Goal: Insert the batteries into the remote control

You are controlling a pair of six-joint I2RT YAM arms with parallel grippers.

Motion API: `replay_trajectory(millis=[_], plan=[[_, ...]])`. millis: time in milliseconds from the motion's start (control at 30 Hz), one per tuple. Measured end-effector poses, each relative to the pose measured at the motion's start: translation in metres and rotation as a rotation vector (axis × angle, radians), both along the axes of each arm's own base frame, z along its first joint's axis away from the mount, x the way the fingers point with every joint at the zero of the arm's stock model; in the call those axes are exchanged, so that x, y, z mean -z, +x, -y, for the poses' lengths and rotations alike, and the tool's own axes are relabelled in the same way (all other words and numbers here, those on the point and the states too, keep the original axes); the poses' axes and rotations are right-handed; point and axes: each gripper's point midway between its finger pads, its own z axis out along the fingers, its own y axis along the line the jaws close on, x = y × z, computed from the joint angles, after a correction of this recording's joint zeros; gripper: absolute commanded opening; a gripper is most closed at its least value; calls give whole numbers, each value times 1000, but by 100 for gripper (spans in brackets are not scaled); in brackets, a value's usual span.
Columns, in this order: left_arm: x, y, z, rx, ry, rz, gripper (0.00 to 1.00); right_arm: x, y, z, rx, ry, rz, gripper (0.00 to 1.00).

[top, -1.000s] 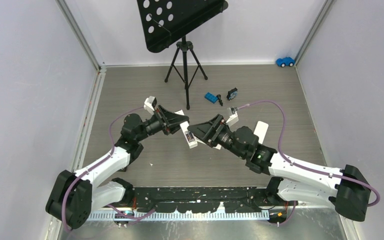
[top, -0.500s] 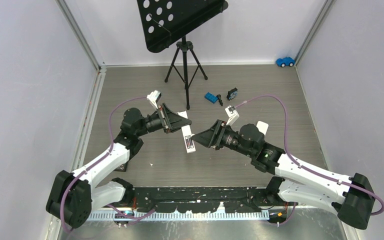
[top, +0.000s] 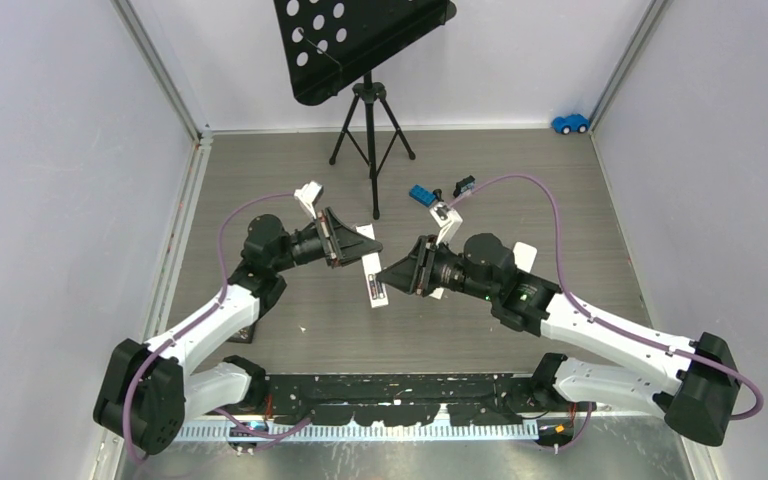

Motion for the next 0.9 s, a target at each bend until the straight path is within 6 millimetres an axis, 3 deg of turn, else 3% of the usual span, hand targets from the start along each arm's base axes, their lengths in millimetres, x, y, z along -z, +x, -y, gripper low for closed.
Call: replay_trajectory(millis=[100, 167, 367, 500, 700, 900], plan=[[3, 1, 0, -8, 11, -7, 0, 5, 1, 2, 0, -50, -2, 70], [10, 6, -1, -33, 37, -18, 0, 9, 1, 5, 6, -82, -5, 76], [47, 26, -11, -173, 159, -114, 0, 6, 9, 11, 36, -154, 37, 77], [64, 34, -19, -247, 213, -166, 0, 4, 22, 0, 59, -246, 91, 77], [81, 42, -28, -323, 273, -213, 1, 34, 33, -16, 52, -450, 146, 77], [86, 46, -31, -356, 286, -229, 4, 60, 40, -21, 12, -593, 175, 74]])
